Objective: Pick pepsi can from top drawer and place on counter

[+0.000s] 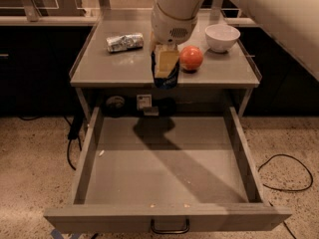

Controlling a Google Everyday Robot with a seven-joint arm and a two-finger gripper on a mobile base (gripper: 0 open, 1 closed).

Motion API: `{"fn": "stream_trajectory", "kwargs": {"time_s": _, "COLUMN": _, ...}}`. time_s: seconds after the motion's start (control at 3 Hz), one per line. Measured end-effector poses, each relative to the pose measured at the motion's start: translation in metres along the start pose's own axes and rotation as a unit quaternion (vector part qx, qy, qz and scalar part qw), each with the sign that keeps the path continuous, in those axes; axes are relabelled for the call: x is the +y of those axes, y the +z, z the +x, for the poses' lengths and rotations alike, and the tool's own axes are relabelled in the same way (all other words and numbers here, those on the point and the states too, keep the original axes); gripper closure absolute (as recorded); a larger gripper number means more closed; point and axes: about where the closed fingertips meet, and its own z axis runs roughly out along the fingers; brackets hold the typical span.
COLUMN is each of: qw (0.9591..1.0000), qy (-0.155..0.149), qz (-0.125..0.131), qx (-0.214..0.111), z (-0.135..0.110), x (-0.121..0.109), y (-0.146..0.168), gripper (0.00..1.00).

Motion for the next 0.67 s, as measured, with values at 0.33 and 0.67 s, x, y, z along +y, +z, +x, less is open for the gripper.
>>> {"fn": "stream_trajectory", "kwargs": {"time_s": 0.33, "qw": 0.9998, "qy": -0.018, "qz": 0.008, "qx": -0.008, "z": -0.0149, "x": -0.0401, "y": -0.005, "gripper": 1.0}}
{"fn": "stream_trajectory", "kwargs": {"time_s": 0.67, "qw": 0.9998, "qy": -0.018, "qz": 0.008, "qx": -0.008, "z": -0.015, "x": -0.0402, "y": -0.0049, "gripper": 1.0}}
